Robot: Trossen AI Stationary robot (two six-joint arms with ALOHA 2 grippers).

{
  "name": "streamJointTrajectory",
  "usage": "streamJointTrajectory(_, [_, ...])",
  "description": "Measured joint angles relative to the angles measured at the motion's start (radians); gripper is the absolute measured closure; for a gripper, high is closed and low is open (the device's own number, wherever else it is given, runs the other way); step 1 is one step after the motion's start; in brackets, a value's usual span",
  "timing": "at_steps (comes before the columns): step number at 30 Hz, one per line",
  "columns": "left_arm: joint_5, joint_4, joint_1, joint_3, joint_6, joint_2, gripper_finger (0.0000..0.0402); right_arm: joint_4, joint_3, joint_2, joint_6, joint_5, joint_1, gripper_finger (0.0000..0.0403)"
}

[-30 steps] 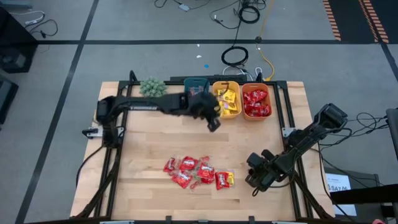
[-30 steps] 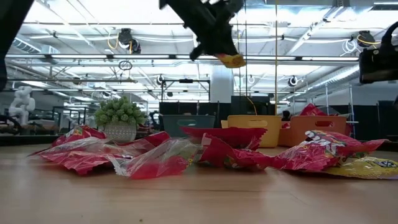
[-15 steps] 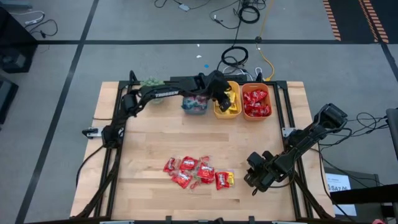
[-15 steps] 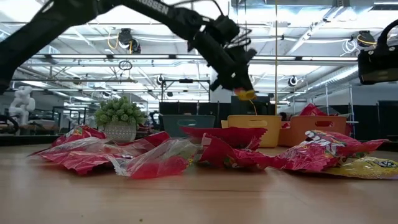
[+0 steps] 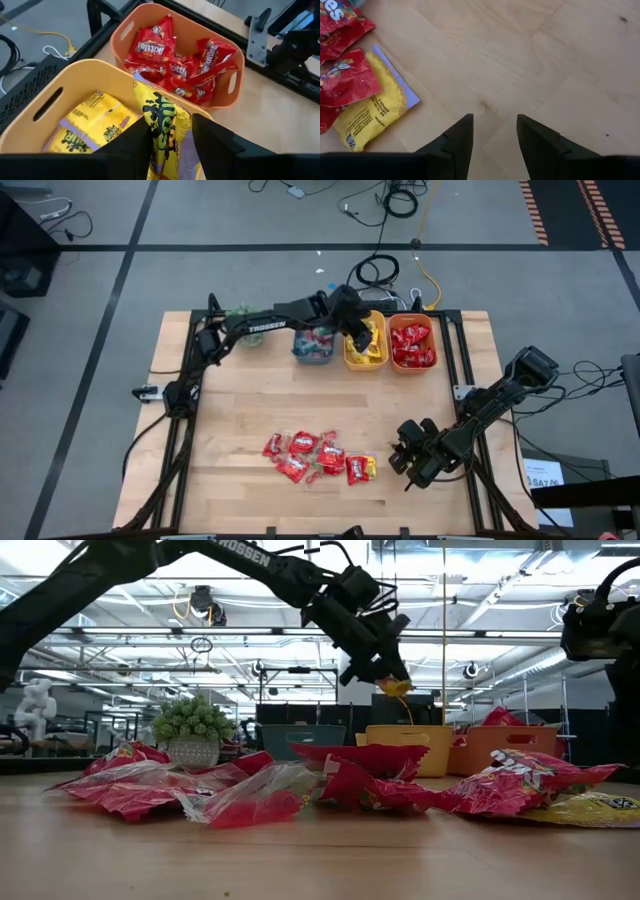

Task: Sort candy
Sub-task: Put the yellow candy into the yellow bin, then put the red candy into the orange bin

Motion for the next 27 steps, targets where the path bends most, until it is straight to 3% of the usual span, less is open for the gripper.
streamJointTrajectory(12, [-0.003, 0.214, -0.034, 0.000, 0.000, 0.001, 0.0256, 0.000, 0.000, 0.000, -0.029, 0.000, 0.000, 0.0261])
streamJointTrajectory(27, [-0.009, 0.167, -0.038, -0.001, -0.001, 0.000, 0.0255, 0.013, 0.000, 0.000, -0.038, -0.005, 0.002, 0.0261])
